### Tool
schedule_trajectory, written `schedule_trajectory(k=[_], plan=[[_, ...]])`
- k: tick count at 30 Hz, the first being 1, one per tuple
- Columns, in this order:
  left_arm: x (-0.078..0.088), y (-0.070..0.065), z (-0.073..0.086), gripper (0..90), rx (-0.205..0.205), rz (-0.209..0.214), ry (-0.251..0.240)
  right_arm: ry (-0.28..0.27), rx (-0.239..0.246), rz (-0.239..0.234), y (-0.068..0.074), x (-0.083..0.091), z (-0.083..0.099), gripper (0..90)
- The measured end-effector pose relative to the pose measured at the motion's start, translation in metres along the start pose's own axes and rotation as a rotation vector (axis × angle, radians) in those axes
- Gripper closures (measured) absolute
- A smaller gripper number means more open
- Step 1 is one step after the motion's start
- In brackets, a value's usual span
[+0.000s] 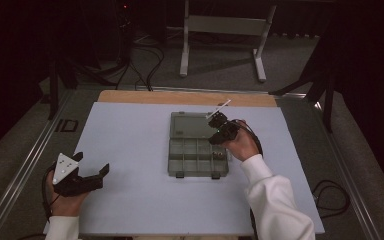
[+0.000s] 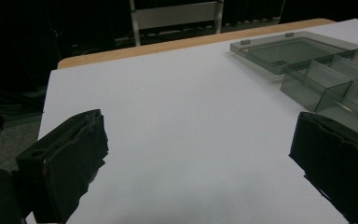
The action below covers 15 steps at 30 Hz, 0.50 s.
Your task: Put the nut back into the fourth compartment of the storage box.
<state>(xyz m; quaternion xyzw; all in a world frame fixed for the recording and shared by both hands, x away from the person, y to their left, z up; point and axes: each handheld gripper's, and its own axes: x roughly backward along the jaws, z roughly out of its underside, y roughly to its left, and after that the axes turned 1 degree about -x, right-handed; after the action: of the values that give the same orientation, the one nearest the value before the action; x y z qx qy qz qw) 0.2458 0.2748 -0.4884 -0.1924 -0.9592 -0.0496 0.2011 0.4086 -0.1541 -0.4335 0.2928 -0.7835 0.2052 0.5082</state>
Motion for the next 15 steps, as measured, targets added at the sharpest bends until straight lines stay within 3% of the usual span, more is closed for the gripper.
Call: schedule_trajectory(k=[15], plan=[[0.0003, 0.0002, -0.0001, 3.8, 0.001, -0.002, -0.001, 0.020, -0.032, 0.023, -0.0108, -0.0041, 0.0045, 70.4]])
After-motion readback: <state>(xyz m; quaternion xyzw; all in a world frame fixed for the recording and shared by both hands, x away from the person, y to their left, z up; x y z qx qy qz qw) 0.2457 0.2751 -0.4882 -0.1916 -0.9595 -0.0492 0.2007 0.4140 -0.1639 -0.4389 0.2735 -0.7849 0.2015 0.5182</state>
